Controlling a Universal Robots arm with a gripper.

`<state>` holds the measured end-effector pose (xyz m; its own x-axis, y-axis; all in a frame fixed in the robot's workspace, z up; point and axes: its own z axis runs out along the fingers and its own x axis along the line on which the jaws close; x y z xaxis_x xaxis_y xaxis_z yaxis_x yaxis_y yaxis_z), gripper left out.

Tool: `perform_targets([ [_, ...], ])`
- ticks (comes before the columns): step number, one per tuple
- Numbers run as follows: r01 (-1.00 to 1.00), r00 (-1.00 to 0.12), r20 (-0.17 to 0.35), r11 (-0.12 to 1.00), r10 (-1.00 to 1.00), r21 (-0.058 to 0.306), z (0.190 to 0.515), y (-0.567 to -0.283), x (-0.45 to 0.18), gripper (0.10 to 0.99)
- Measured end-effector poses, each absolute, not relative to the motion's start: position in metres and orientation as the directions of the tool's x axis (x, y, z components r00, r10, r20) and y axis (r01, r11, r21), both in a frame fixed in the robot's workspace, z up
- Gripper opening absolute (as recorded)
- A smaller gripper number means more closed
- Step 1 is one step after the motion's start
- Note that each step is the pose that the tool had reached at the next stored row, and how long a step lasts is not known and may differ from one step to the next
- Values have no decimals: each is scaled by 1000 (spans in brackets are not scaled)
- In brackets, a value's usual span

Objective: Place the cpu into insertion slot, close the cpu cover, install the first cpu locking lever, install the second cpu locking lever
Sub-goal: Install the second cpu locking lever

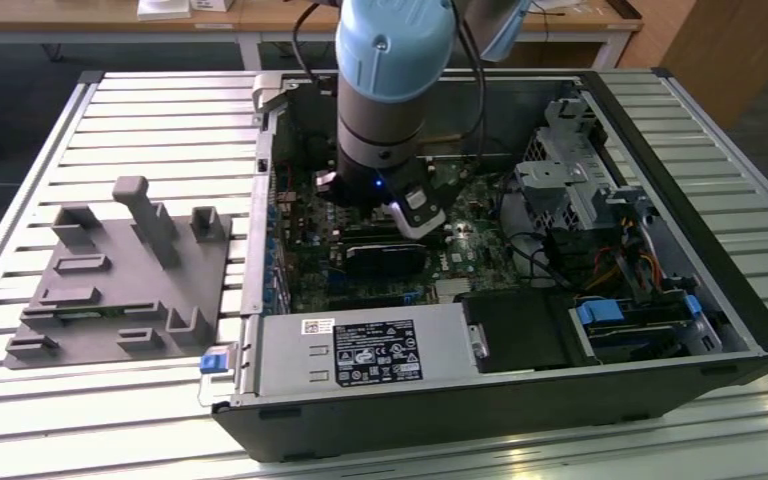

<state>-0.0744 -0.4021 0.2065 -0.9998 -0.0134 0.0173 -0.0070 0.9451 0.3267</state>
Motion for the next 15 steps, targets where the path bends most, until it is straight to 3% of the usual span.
perform_targets([
  [15, -7, -1000, 17, 942, -14, 337, 225, -402, -74, 122],
])
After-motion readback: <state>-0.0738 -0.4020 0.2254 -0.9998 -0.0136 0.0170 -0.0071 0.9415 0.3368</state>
